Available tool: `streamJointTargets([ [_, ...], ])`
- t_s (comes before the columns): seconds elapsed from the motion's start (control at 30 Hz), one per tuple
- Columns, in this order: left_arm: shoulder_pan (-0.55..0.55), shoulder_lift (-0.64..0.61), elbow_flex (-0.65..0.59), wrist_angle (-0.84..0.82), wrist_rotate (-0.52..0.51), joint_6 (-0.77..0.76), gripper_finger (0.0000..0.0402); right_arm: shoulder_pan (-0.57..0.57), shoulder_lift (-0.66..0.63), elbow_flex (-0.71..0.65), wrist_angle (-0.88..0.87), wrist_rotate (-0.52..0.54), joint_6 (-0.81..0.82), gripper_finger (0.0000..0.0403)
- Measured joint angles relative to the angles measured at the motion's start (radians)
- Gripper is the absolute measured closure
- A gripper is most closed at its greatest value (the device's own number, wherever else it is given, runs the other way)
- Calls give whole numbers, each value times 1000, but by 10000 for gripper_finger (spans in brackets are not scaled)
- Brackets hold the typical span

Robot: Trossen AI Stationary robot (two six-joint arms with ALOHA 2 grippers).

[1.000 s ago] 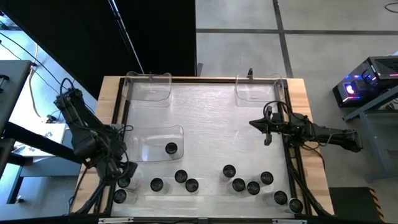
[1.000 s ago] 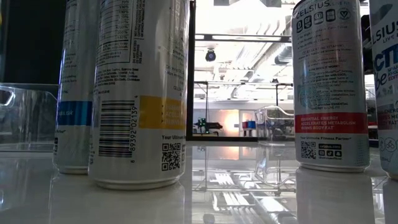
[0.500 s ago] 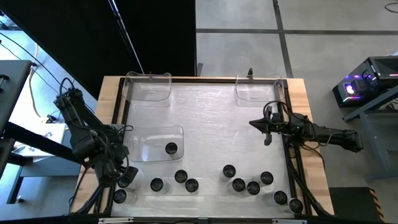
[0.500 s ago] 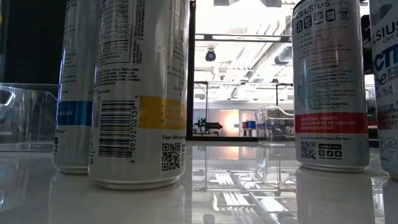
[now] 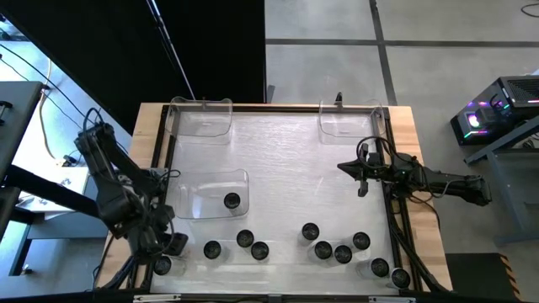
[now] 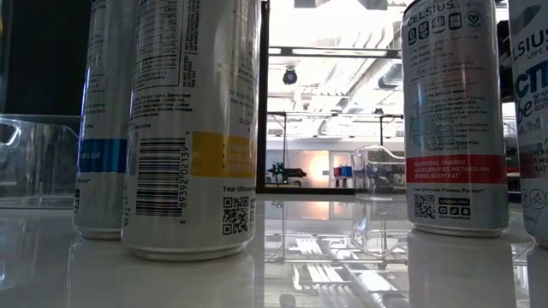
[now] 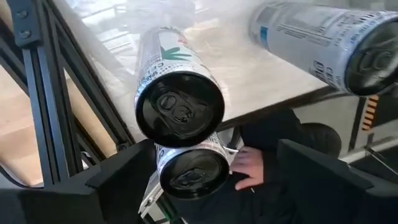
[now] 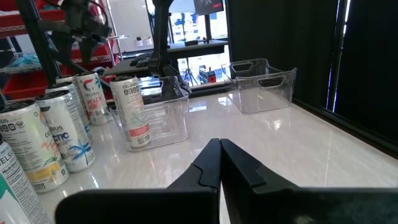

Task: Sort soda cans
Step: Put the white-pink can into the bottom transparent bin

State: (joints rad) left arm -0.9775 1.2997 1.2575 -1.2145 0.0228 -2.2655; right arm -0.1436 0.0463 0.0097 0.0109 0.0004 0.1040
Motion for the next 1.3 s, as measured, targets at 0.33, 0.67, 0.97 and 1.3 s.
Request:
streamJointTargets([
  [0.33,0,49,0,-59,54,55,66,0,0,0,0,0,0,403],
  [0.67,-5,70,-50,-57,24,88,66,0,0,0,0,0,0,403],
  [0.97,-5,70,-117,23,22,87,66,0,0,0,0,0,0,403],
  [1.3,3,70,-120,25,22,126,130,0,0,0,0,0,0,403],
])
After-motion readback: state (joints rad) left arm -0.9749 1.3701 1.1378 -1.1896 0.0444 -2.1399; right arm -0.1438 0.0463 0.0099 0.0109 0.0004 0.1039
